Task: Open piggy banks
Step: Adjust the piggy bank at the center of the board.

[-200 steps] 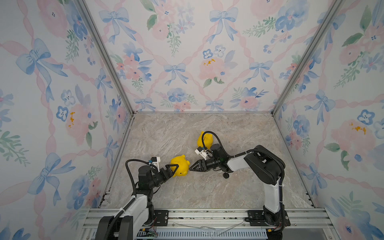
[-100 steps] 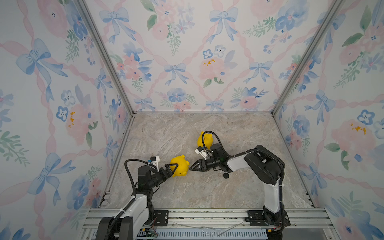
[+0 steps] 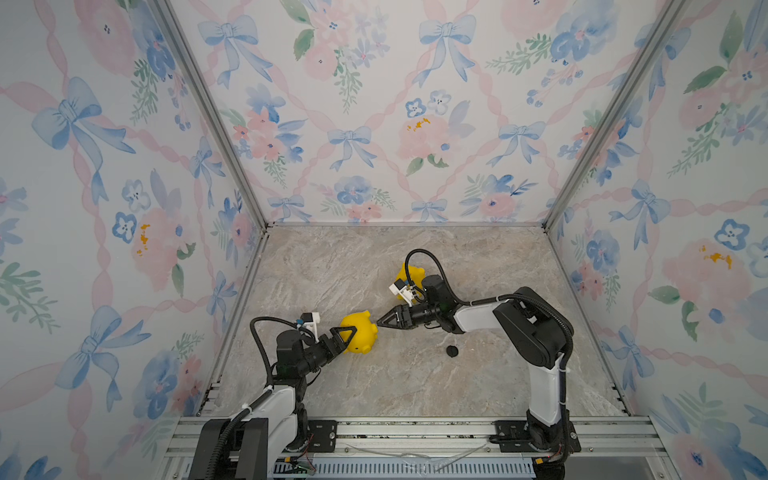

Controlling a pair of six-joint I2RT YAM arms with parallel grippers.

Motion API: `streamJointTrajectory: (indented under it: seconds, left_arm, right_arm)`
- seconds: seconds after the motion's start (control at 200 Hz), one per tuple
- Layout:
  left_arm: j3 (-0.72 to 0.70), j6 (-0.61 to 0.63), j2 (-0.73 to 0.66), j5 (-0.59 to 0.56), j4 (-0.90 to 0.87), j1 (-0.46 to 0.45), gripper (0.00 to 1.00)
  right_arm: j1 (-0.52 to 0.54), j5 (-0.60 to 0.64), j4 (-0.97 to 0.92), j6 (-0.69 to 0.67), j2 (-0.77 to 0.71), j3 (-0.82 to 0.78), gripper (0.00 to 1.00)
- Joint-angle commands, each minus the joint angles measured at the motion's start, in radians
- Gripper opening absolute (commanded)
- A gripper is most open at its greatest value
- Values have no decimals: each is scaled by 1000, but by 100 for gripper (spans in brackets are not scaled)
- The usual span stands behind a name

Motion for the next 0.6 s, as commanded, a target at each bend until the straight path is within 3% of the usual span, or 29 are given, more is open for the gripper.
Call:
streamJointTrajectory:
  seconds: [0.0, 0.595]
  left_arm:
    - [-50, 19, 8, -8, 20, 8, 94]
    - [-44, 28, 26, -13, 27, 9, 95]
  right_arm:
    - [23, -31, -38, -25, 0, 51, 74]
    - [96, -48, 163, 142, 86, 69, 68]
